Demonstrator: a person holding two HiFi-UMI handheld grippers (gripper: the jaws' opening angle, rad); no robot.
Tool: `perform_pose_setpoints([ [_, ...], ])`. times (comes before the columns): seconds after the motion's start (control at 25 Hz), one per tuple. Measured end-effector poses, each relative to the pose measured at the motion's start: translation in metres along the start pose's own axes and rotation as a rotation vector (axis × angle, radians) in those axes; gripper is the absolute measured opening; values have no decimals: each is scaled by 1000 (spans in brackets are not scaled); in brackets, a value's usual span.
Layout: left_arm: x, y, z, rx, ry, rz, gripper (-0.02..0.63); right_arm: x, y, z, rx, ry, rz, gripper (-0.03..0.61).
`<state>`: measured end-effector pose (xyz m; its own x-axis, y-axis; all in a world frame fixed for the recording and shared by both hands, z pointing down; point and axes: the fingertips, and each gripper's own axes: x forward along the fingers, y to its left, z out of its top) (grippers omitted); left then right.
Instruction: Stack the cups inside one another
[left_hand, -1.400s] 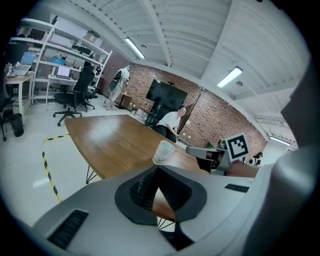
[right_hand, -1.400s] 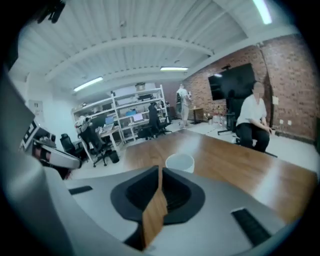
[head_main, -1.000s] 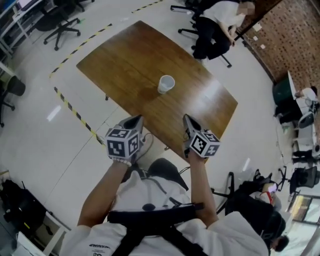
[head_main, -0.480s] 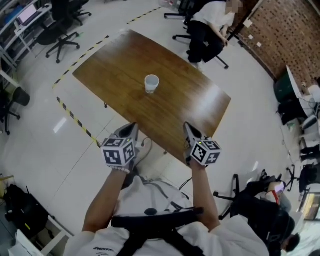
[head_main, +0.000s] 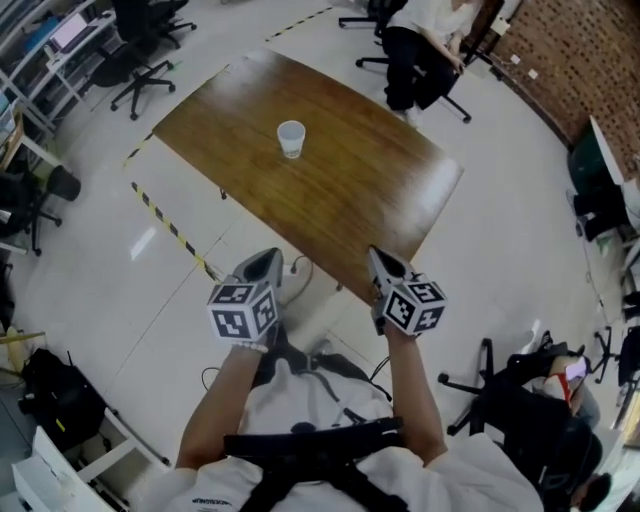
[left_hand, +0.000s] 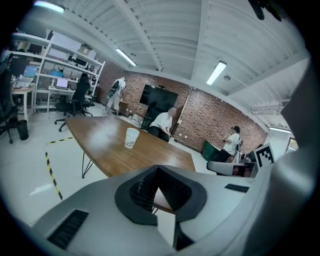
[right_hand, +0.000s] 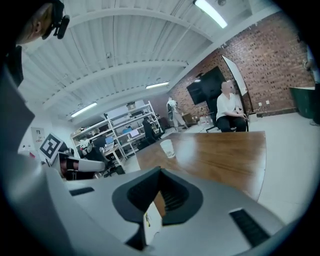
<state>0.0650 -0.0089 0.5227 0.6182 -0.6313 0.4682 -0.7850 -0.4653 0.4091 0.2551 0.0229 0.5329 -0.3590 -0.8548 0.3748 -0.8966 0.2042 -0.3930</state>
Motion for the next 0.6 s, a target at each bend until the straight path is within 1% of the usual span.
perform_pose_setpoints([
  [0.12, -16, -10, -7, -2, -14, 27, -5, -8, 10, 0, -15, 6, 36, 0],
  [0.32, -33, -10, -11, -4, -35, 71, -4, -10, 33, 7, -57, -2, 91, 0],
  [0.6, -37, -26, -14, 0, -58, 85, -5, -23, 41, 21, -85, -20, 115, 0],
])
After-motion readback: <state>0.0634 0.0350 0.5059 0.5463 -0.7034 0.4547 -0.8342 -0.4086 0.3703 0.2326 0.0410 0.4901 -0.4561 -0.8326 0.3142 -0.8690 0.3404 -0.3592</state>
